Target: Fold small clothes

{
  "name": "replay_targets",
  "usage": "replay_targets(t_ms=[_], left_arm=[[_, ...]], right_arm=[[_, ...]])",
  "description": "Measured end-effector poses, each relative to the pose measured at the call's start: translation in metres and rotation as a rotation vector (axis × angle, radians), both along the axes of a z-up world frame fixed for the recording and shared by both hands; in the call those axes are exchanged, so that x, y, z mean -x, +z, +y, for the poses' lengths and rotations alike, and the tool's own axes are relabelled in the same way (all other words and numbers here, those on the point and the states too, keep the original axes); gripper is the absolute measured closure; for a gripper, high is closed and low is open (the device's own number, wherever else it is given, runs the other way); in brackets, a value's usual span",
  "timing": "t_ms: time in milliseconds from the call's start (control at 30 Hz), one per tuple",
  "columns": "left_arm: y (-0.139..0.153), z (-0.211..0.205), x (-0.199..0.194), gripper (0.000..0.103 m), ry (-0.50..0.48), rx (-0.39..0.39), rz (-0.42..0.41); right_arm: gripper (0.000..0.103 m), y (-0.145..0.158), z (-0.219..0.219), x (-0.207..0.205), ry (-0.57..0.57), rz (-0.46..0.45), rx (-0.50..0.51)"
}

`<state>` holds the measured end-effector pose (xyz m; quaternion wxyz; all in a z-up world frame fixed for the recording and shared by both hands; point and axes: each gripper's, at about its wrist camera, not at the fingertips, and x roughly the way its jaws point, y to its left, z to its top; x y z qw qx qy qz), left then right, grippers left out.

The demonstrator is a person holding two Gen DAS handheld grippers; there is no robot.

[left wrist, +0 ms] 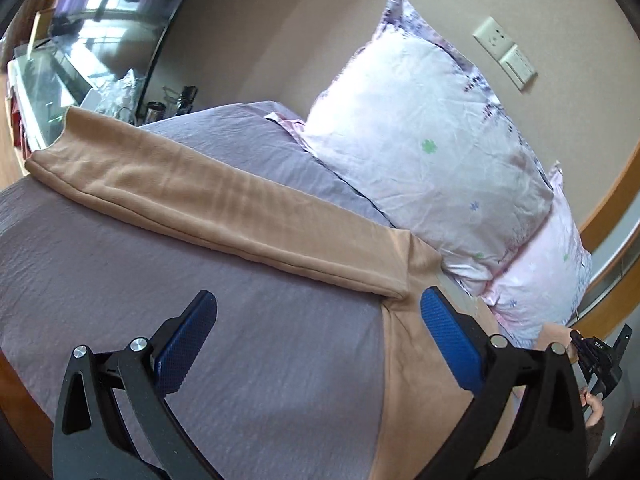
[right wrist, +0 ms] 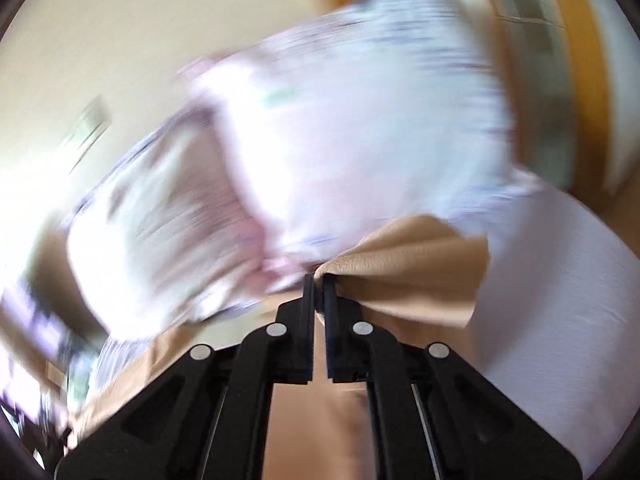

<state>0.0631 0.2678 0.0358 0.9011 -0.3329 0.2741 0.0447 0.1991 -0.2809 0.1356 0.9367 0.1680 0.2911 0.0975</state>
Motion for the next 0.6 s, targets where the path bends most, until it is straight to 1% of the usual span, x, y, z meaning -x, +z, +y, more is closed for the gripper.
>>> replay_targets(t_ms=[33, 67, 100, 133, 167, 200, 233, 300, 333, 367, 433, 467, 500, 533, 567, 600], left_arm=[[-0.001, 0.007, 0.001, 0.001, 0.021, 0.010, 0.009], [-0.003, 0.014, 0.001, 0.001, 0.044, 0.026, 0.023], [-0.005, 0.022, 0.001, 0.001, 0.062, 0.044, 0.037], [-0.007, 0.028, 0.002, 0.001, 0.075, 0.058, 0.049], [-0.011, 0.036, 0.002, 0.002, 0.091, 0.077, 0.065], [-0.014, 0.044, 0.003, 0.002, 0.109, 0.094, 0.079], [-0.017, 0.050, 0.004, 0.002, 0.124, 0.109, 0.089], [-0.023, 0.065, 0.006, 0.002, 0.155, 0.148, 0.108], [-0.026, 0.071, 0.006, 0.002, 0.168, 0.167, 0.114], [-0.028, 0.079, 0.006, 0.002, 0.187, 0.187, 0.122], [-0.032, 0.089, 0.006, 0.003, 0.213, 0.221, 0.130], [-0.034, 0.093, 0.004, 0.005, 0.223, 0.244, 0.128], [-0.034, 0.096, 0.004, 0.005, 0.232, 0.255, 0.129], [-0.034, 0.099, 0.002, 0.006, 0.243, 0.268, 0.132], [-0.035, 0.101, -0.001, 0.007, 0.252, 0.280, 0.134], [-0.035, 0.104, -0.003, 0.007, 0.261, 0.292, 0.135]], right_arm=[[0.099, -0.006, 0.041, -0.011, 0.105, 0.023, 0.014], [0.099, -0.018, 0.079, -0.022, 0.196, 0.067, 0.047], [0.095, -0.035, 0.117, -0.032, 0.294, 0.142, 0.109], [0.094, -0.058, 0.156, -0.040, 0.389, 0.239, 0.178], [0.086, -0.078, 0.183, -0.043, 0.446, 0.317, 0.224], [0.080, -0.092, 0.199, -0.040, 0.466, 0.355, 0.244], [0.077, -0.097, 0.205, -0.039, 0.470, 0.358, 0.236], [0.057, -0.099, 0.209, -0.042, 0.456, 0.340, 0.195], [0.055, -0.099, 0.209, -0.046, 0.447, 0.331, 0.165], [0.055, -0.099, 0.207, -0.060, 0.438, 0.328, 0.146], [0.054, -0.103, 0.210, -0.067, 0.422, 0.322, 0.132], [0.049, -0.112, 0.219, -0.072, 0.448, 0.356, 0.152], [0.043, -0.122, 0.226, -0.082, 0.484, 0.414, 0.168], [0.044, -0.123, 0.229, -0.077, 0.478, 0.384, 0.191], [0.037, -0.120, 0.232, -0.071, 0.487, 0.375, 0.210], [0.036, -0.118, 0.232, -0.067, 0.516, 0.399, 0.181]])
